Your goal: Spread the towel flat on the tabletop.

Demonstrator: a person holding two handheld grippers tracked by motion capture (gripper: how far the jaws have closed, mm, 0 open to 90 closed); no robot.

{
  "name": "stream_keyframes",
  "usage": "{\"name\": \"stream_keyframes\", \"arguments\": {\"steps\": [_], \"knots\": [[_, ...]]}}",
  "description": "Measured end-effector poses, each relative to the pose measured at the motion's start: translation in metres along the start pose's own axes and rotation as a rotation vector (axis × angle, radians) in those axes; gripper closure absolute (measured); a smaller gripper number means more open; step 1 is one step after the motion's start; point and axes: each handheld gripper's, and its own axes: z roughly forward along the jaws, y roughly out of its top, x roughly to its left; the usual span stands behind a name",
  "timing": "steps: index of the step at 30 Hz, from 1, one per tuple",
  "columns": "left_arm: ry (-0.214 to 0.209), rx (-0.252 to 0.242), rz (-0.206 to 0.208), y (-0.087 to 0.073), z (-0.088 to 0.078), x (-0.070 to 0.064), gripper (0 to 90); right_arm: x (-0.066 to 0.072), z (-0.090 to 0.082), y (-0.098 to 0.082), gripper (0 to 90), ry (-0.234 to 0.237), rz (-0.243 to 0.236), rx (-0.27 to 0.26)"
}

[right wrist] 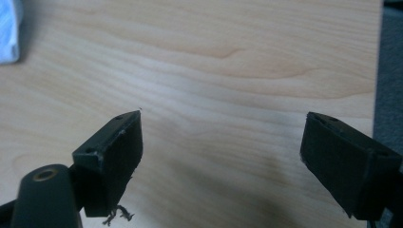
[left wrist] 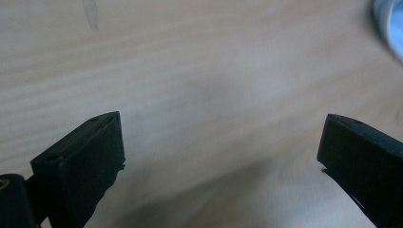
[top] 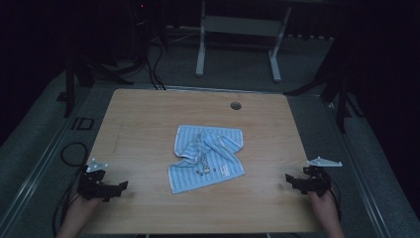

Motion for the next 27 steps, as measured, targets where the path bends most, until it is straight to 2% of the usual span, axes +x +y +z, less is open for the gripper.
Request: {"name": "stream_keyframes", "arguments": {"steps": [1,2,3,4,5,6,7,8,9,10,12,13,14,15,16,17,19,20,21,23,24,25,27], "knots": [[0.001,0.035,0.018,0.001,-0.001,-0.001,1.7,0.0,-0.001,0.002,14.0,0.006,-0.01,0.017],[0.013,0.082,0.045,0.003,-0.001,-0.002,1.7,0.0,-0.002,0.005,13.5,0.015,-0.027,0.062],[0.013,0.082,0.045,0.003,-0.001,-0.002,1.7,0.0,-0.002,0.005,13.5,0.015,-0.027,0.062],[0.018,0.139,0.069,0.005,-0.001,-0.004,1.7,0.0,-0.003,0.007,13.5,0.008,-0.034,0.106],[0.018,0.139,0.069,0.005,-0.001,-0.004,1.7,0.0,-0.003,0.007,13.5,0.008,-0.034,0.106],[0.023,0.184,0.073,0.007,0.0,-0.004,1.7,0.001,-0.003,0.009,13.4,0.02,-0.046,0.146],[0.023,0.184,0.073,0.007,0.0,-0.004,1.7,0.001,-0.003,0.009,13.4,0.02,-0.046,0.146],[0.031,0.222,0.067,0.008,0.001,-0.004,1.7,0.002,-0.004,0.01,13.2,0.036,-0.06,0.19],[0.031,0.222,0.067,0.008,0.001,-0.004,1.7,0.002,-0.004,0.01,13.2,0.036,-0.06,0.19],[0.042,0.245,0.059,0.009,0.001,-0.004,1.7,0.004,-0.003,0.011,12.9,0.027,-0.097,0.235],[0.057,0.275,0.049,0.01,0.0,-0.005,1.7,0.005,-0.003,0.012,12.9,0.026,-0.112,0.254],[0.059,0.285,0.053,0.011,0.0,-0.005,1.7,0.006,-0.003,0.012,12.8,0.027,-0.125,0.273],[0.064,0.321,0.062,0.012,0.0,-0.004,1.7,0.007,-0.003,0.014,12.7,0.04,-0.136,0.303],[0.064,0.321,0.062,0.012,0.0,-0.004,1.7,0.007,-0.003,0.014,12.7,0.04,-0.136,0.303],[0.067,0.355,0.07,0.013,0.0,-0.004,1.7,0.009,-0.004,0.017,12.7,0.054,-0.156,0.355],[0.067,0.355,0.07,0.013,0.0,-0.004,1.7,0.009,-0.004,0.017,12.7,0.054,-0.156,0.355],[0.065,0.384,0.074,0.013,0.0,-0.004,1.7,0.012,-0.003,0.02,12.9,0.063,-0.176,0.401],[0.065,0.384,0.074,0.013,0.0,-0.004,1.7,0.012,-0.003,0.02,12.9,0.063,-0.176,0.401],[0.063,0.417,0.074,0.013,0.0,-0.004,1.7,0.013,-0.003,0.021,13.3,0.063,-0.19,0.416],[0.057,0.471,0.09,0.014,0.0,-0.005,1.7,0.017,-0.002,0.027,13.5,0.067,-0.244,0.522],[0.057,0.471,0.09,0.014,0.0,-0.005,1.7,0.017,-0.002,0.027,13.5,0.067,-0.244,0.522],[0.05,0.496,0.102,0.016,-0.001,-0.006,1.7,0.02,-0.001,0.03,13.5,0.084,-0.28,0.569],[0.054,0.502,0.107,0.016,-0.001,-0.007,1.7,0.021,0.0,0.031,13.5,0.091,-0.295,0.583]]}}
